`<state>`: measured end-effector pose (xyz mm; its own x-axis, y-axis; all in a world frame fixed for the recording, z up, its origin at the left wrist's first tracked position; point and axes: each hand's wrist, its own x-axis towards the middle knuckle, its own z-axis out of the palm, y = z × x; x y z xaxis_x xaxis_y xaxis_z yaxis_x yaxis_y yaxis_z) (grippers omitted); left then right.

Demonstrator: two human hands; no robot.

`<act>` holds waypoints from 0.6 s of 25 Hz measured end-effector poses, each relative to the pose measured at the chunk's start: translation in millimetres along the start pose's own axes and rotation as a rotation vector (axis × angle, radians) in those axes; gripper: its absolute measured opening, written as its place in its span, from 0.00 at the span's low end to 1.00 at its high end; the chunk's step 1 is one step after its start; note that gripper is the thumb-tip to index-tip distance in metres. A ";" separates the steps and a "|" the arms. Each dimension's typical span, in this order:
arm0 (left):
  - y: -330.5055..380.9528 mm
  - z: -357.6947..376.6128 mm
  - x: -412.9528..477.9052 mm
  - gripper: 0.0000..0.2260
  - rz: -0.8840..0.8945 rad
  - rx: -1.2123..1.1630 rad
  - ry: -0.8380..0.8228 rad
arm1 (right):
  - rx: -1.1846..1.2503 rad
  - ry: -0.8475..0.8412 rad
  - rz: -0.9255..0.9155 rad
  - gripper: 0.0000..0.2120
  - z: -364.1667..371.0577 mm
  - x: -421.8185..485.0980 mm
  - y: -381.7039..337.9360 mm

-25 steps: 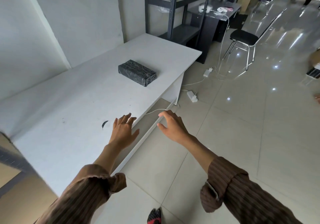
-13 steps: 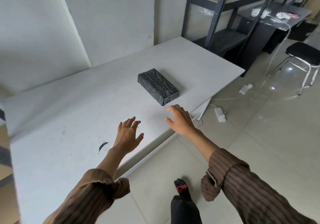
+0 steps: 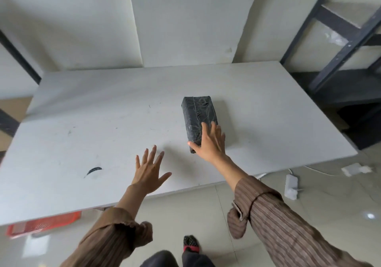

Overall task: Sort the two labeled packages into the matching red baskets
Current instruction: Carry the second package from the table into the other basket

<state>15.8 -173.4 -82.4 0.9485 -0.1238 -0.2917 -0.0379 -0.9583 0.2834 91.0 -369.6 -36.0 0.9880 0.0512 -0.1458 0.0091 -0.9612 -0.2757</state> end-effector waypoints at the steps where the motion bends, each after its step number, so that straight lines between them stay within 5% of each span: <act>1: 3.4 3.8 2.1 0.34 -0.021 -0.008 -0.007 | -0.015 -0.051 0.021 0.43 2.8 10.9 0.8; 5: 6.8 18.9 8.5 0.36 -0.072 -0.020 -0.020 | -0.007 -0.088 0.143 0.51 18.9 39.3 -6.1; 10: 2.9 27.1 6.5 0.47 -0.056 -0.001 -0.067 | -0.074 -0.024 0.156 0.47 33.1 43.0 -14.8; 15: 2.9 29.0 7.1 0.37 -0.080 0.002 -0.092 | -0.068 -0.077 -0.016 0.44 37.3 33.7 -10.5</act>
<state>13.3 -184.6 -110.1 0.9156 -0.0703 -0.3959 0.0357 -0.9665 0.2542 118.5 -347.6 -73.4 0.9729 0.0853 -0.2150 0.0383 -0.9761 -0.2140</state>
